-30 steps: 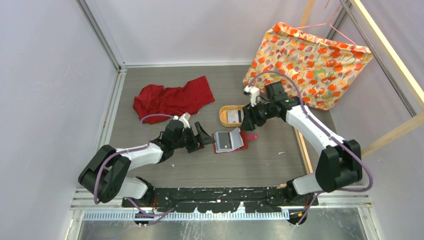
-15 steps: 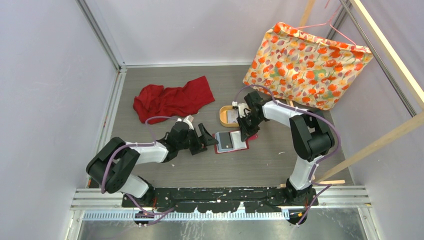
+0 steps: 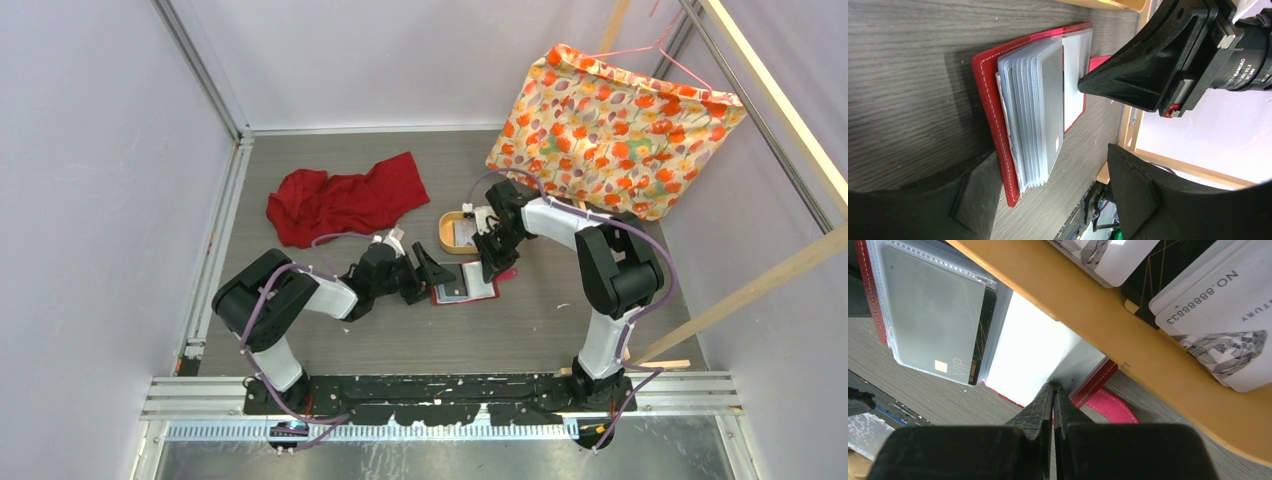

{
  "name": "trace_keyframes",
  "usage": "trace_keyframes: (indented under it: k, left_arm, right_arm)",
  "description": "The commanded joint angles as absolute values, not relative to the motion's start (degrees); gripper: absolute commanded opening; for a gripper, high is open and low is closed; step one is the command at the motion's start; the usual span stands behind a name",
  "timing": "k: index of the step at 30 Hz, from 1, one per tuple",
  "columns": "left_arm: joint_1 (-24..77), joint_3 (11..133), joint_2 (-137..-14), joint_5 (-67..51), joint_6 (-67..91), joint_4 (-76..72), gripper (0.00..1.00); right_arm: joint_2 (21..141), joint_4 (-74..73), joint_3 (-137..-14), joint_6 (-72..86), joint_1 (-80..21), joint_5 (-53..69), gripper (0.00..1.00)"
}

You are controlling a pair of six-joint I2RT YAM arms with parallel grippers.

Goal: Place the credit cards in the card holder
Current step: Close the card holder at the center of the board.

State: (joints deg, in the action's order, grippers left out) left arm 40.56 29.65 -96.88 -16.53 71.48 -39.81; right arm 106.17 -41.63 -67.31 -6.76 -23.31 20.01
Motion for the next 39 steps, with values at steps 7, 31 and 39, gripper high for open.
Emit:
trace_keyframes:
  k: [7,31,39]
  left_arm:
    - [43.66,32.73,-93.21,-16.87,67.33,-39.81,0.61]
    - [53.42,69.90,-93.20,2.00,43.69,35.88,0.13]
    - [57.43,73.64,-101.03,-9.06,47.10,24.92,0.39]
  right_arm:
    - [105.65,-42.20,-66.57,-9.95,-23.08,23.78,0.09]
    - [92.43,-45.18,-66.70,-11.31,-10.86,36.84,0.38]
    - [92.42,-45.38,-66.01,-11.06,-7.93,38.23,0.38]
